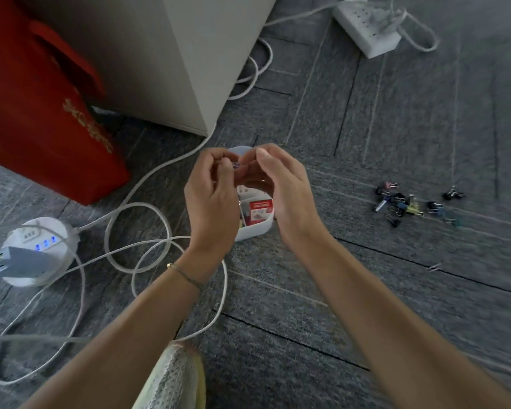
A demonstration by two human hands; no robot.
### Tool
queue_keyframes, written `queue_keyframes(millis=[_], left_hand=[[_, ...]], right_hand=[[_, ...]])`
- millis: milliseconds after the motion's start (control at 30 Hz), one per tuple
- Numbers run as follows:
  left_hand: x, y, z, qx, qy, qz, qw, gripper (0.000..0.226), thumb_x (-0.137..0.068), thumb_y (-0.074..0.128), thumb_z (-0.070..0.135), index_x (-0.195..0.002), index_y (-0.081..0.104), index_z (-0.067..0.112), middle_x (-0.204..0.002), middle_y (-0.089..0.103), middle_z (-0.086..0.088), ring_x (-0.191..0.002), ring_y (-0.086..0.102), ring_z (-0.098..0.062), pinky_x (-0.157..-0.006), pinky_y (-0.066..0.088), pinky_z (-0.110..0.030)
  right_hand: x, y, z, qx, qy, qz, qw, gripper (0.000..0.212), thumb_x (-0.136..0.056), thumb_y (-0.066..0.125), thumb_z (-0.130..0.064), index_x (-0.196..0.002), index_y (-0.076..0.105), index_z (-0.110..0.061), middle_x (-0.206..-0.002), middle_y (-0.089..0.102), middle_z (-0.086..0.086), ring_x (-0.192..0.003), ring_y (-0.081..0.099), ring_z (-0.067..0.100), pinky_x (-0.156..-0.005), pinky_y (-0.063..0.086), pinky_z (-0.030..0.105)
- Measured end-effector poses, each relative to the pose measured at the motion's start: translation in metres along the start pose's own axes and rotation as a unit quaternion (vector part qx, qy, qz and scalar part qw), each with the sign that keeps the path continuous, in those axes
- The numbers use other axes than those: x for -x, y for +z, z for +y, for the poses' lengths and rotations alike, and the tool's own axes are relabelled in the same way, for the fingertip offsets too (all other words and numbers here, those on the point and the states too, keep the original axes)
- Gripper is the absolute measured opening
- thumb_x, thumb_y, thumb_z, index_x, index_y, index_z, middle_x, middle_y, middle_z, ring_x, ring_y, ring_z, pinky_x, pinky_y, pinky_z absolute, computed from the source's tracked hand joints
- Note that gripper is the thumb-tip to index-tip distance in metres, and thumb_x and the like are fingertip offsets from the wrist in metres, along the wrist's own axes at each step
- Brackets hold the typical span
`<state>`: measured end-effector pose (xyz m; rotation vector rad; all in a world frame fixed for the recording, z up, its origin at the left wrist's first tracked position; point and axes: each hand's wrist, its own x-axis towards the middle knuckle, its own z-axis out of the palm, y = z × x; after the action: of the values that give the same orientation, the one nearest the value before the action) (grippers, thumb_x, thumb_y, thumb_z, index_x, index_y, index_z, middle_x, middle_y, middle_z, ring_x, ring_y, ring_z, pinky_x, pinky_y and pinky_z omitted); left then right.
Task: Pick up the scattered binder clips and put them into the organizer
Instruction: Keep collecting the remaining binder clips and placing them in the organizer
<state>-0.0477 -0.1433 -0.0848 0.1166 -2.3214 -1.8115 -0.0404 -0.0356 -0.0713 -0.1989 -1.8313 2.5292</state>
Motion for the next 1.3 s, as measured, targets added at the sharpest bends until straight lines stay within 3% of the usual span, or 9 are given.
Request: queue_keyframes(millis=[100, 300, 567, 800, 933, 1000, 1067, 1200, 1300], left_hand=[[0.001, 0.022, 0.014, -0.019, 0.041, -0.052, 0.998, 0.019, -0.102, 0.047, 0.008, -0.098, 0.064, 0.016, -0.086, 0.068, 0.009, -0.078, 0.065, 0.000, -0.070, 0.049, -0.017], [0.007, 0.087, 0.024, -0.102, 0.128, -0.209, 0.964, 0.015, -0.095, 0.056, 0.011, -0.099, 0.064, 0.023, -0.084, 0.066, 0.009, -0.076, 0.062, -0.007, -0.064, 0.047, -0.019], [0.021, 0.183, 0.000, -0.267, 0.132, -0.363, 0.883, 0.013, -0.090, 0.065, 0.019, -0.100, 0.059, 0.023, -0.082, 0.061, 0.007, -0.080, 0.058, -0.016, -0.067, 0.037, -0.029], [0.030, 0.232, -0.012, -0.371, 0.174, -0.418, 0.811, 0.024, -0.092, 0.072, 0.028, -0.104, 0.053, 0.022, -0.097, 0.064, -0.003, -0.088, 0.062, -0.026, -0.072, 0.048, -0.036], [0.026, 0.233, -0.013, -0.355, 0.182, -0.413, 0.818, 0.024, -0.092, 0.068, 0.013, -0.111, 0.055, 0.020, -0.088, 0.065, -0.002, -0.083, 0.064, -0.024, -0.070, 0.052, -0.038], [0.021, 0.228, -0.010, -0.290, 0.121, -0.424, 0.849, 0.026, -0.092, 0.065, 0.009, -0.114, 0.057, 0.021, -0.079, 0.064, 0.001, -0.072, 0.062, -0.018, -0.063, 0.050, -0.033], [0.015, 0.220, -0.004, -0.138, -0.052, -0.425, 0.893, 0.025, -0.095, 0.058, 0.006, -0.118, 0.062, 0.015, -0.079, 0.067, -0.004, -0.065, 0.064, -0.017, -0.060, 0.055, -0.031], [0.006, 0.204, 0.007, 0.182, -0.410, -0.370, 0.814, 0.026, -0.099, 0.041, 0.011, -0.091, 0.065, 0.006, -0.073, 0.058, -0.007, -0.062, 0.059, -0.018, -0.052, 0.052, -0.024], [-0.003, 0.209, -0.001, 0.139, -0.442, -0.335, 0.820, 0.029, -0.097, 0.047, 0.025, -0.071, 0.054, 0.015, -0.064, 0.056, -0.002, -0.055, 0.054, -0.016, -0.044, 0.043, -0.023]], right_hand=[[-0.001, -0.030, -0.010, 0.052, -0.033, 0.043, 0.997, 0.025, -0.101, 0.048, -0.008, -0.092, 0.062, 0.011, -0.081, 0.065, 0.015, -0.077, 0.063, 0.021, -0.074, 0.053, 0.033], [0.006, -0.112, -0.018, 0.220, -0.070, 0.158, 0.960, 0.013, -0.092, 0.056, -0.014, -0.085, 0.066, -0.009, -0.081, 0.068, 0.013, -0.080, 0.066, 0.032, -0.077, 0.054, 0.054], [0.033, -0.225, -0.019, 0.368, 0.016, 0.310, 0.877, 0.019, -0.089, 0.059, -0.005, -0.083, 0.066, -0.022, -0.078, 0.069, 0.000, -0.068, 0.061, 0.013, -0.065, 0.051, 0.038], [0.045, -0.260, -0.009, 0.532, 0.072, 0.268, 0.800, 0.018, -0.088, 0.057, -0.008, -0.094, 0.070, -0.019, -0.083, 0.071, -0.006, -0.074, 0.064, 0.016, -0.068, 0.054, 0.035], [0.034, -0.262, 0.000, 0.611, 0.067, 0.227, 0.755, 0.020, -0.088, 0.055, -0.011, -0.103, 0.067, -0.018, -0.095, 0.072, 0.002, -0.085, 0.066, 0.024, -0.070, 0.054, 0.037], [0.027, -0.262, 0.003, 0.652, 0.073, 0.212, 0.725, 0.017, -0.089, 0.056, -0.015, -0.103, 0.065, -0.017, -0.095, 0.069, 0.003, -0.083, 0.064, 0.028, -0.064, 0.045, 0.034], [0.023, -0.260, 0.005, 0.678, 0.076, 0.204, 0.702, 0.012, -0.090, 0.056, -0.015, -0.101, 0.061, -0.016, -0.094, 0.067, 0.004, -0.077, 0.061, 0.027, -0.060, 0.042, 0.033], [0.020, -0.254, 0.007, 0.711, 0.063, 0.180, 0.677, 0.008, -0.090, 0.053, -0.015, -0.097, 0.057, -0.012, -0.089, 0.062, 0.004, -0.072, 0.060, 0.027, -0.057, 0.046, 0.034], [0.017, -0.255, 0.006, 0.703, 0.071, 0.181, 0.684, 0.006, -0.084, 0.058, -0.012, -0.089, 0.055, -0.010, -0.077, 0.059, 0.001, -0.066, 0.057, 0.024, -0.055, 0.045, 0.032]])
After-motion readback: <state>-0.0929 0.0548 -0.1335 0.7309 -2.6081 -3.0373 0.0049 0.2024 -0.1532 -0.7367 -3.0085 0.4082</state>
